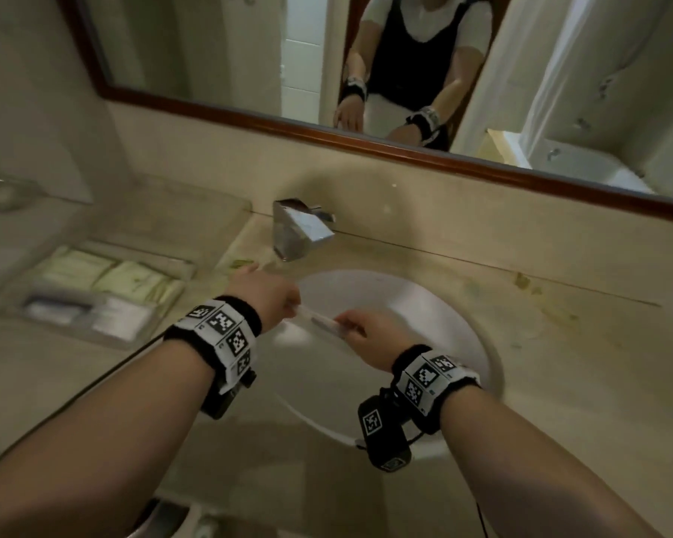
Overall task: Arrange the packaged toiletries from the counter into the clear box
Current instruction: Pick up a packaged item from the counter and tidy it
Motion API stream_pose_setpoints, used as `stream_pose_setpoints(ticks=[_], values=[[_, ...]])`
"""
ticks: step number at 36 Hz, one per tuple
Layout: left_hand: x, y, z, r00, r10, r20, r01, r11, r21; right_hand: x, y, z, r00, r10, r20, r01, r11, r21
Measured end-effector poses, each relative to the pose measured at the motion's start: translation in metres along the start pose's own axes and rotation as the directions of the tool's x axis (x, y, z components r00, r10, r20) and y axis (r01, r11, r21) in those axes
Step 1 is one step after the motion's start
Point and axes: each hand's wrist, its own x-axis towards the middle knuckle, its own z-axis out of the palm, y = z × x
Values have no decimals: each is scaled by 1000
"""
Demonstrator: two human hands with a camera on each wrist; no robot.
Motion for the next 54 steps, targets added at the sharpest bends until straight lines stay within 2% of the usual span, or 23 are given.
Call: stream_pose_setpoints(ticks=[11,15,18,25,32,38,39,41,43,47,54], values=[[-48,-147,2,992,-118,-54,115,992,-50,72,-125,52,988,-141,60,144,988,-56],[-66,-202,8,982,-168,-83,153,975,-160,96,-169,73,982,-184,47,186,982,-44],[-74,-239,13,974,-222,-50,207,956,-209,109,-195,83,976,-217,14,218,975,-45],[-86,-319,19,953,-301,47,304,946,-109,135,-257,112,967,-252,21,252,968,3],[-85,-348,36,947,-294,129,308,945,-109,143,-272,134,955,-277,107,284,957,-61],[-84,-352,43,938,-298,176,313,948,-63,144,-276,137,936,-333,110,347,926,-149],[-86,-351,42,935,-300,191,314,948,-45,143,-278,136,936,-332,118,348,925,-155],[-66,-379,52,936,-259,239,271,962,-20,169,-292,151,954,-251,163,275,950,-147],[-71,-375,54,928,-255,272,256,966,32,166,-297,152,952,-239,190,273,945,-180],[-74,-378,59,937,-243,250,233,970,68,170,-302,161,945,-238,223,291,926,-243],[-71,-380,58,932,-279,233,261,960,104,178,-304,168,944,-246,218,294,929,-226]])
